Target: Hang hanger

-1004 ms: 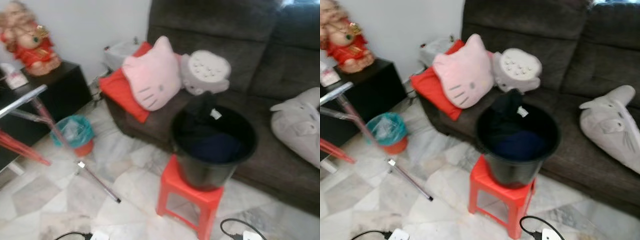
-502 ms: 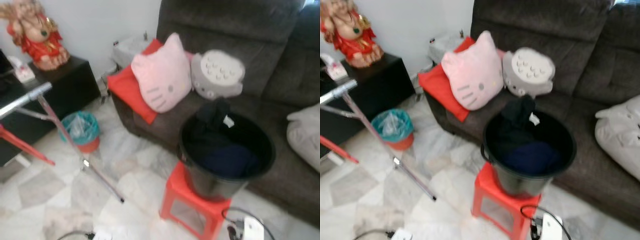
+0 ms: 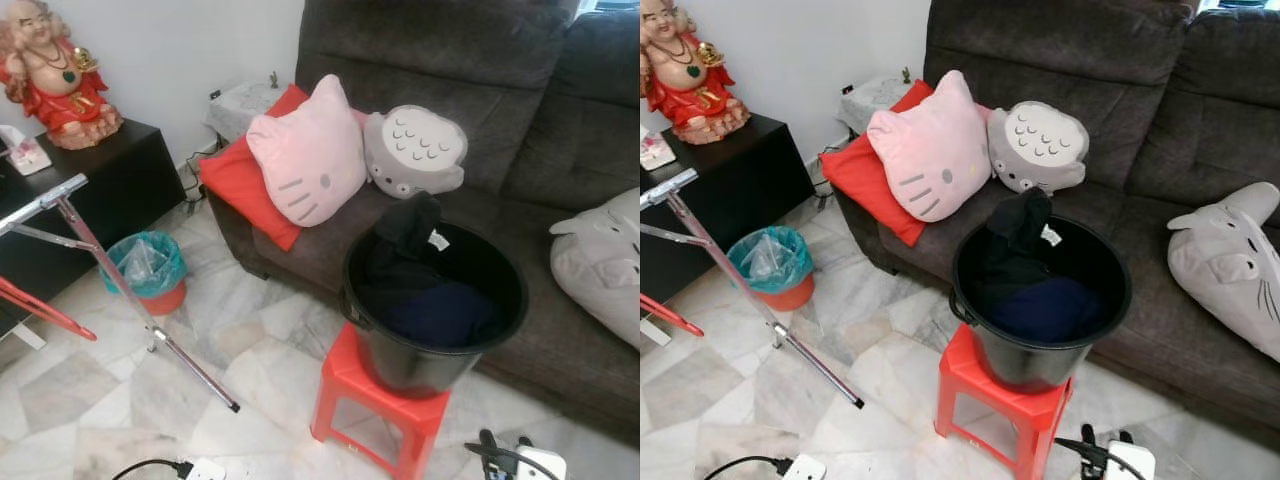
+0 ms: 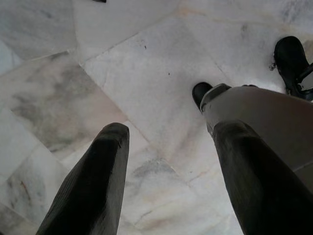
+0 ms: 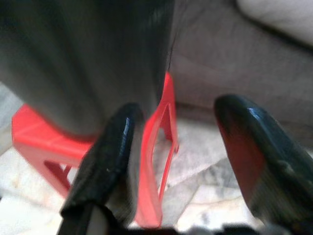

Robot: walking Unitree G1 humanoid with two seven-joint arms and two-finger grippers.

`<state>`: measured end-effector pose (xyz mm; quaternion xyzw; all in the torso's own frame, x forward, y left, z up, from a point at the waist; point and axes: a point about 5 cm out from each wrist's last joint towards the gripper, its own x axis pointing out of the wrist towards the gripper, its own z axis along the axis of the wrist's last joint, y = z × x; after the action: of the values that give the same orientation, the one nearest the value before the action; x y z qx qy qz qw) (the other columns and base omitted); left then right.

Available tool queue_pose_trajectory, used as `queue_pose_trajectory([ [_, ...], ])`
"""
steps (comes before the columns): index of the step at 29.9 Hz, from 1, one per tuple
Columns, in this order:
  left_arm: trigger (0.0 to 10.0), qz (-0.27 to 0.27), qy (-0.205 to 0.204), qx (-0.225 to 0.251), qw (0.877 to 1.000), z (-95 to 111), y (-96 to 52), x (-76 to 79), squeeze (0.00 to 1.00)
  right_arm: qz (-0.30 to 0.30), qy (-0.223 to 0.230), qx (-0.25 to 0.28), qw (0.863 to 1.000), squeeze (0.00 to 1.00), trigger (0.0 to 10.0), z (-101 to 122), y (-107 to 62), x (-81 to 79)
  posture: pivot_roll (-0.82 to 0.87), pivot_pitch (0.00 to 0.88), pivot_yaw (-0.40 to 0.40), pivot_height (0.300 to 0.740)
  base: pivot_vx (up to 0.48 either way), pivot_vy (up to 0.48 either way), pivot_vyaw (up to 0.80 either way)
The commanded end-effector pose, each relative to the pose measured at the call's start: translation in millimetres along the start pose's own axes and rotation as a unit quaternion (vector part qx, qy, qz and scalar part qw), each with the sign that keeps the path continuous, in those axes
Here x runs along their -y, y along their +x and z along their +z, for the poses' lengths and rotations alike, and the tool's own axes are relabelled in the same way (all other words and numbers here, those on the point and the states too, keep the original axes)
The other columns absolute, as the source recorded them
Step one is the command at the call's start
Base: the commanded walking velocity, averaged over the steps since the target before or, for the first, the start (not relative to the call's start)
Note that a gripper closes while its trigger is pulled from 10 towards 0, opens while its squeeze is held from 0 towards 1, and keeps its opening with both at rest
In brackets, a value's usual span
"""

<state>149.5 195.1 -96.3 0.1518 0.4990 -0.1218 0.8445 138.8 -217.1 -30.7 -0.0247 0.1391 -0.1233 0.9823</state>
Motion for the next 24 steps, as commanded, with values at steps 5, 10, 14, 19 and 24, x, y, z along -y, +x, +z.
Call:
queue_pose_trajectory([
  [5, 10.0, 0.010, 0.007, -0.007, 1.000, -3, -1.0, -4.6, 0.00, 0.013, -0.024, 0.064, 0.998, 0.00, 10.0, 30, -6.1, -11.6, -0.15, 0.000, 0.057, 0.740, 0.000, 0.000, 0.00],
  [10, 10.0, 0.010, 0.010, -0.006, 1.000, -2, -0.9, -5.0, 0.00, 0.003, -0.027, 0.104, 0.994, 0.00, 10.0, 55, 0.9, -7.0, -0.16, 0.000, 0.063, 0.740, 0.000, 0.000, 0.00],
  [14, 10.0, 0.010, 0.015, -0.006, 1.000, -2, -0.8, -5.4, 0.00, 0.019, -0.084, 0.164, 0.983, 0.00, 10.0, 103, 20.6, -7.1, -0.17, 0.000, 0.068, 0.740, 0.000, 0.000, 0.00],
  [19, 10.0, 0.018, -0.001, -0.004, 1.000, -1, -0.7, -5.6, 0.00, 0.019, -0.093, 0.199, 0.975, 0.00, 10.0, 147, 43.2, -1.5, -0.16, 0.000, 0.071, 0.740, 0.000, 0.000, 0.00],
  [24, 10.0, 0.021, -0.004, -0.008, 1.000, 0, -0.3, -6.4, 0.00, 0.060, -0.148, 0.189, 0.969, 0.00, 10.0, 184, 81.7, 1.3, -0.17, 0.000, 0.079, 0.740, 0.000, 0.000, 0.00],
])
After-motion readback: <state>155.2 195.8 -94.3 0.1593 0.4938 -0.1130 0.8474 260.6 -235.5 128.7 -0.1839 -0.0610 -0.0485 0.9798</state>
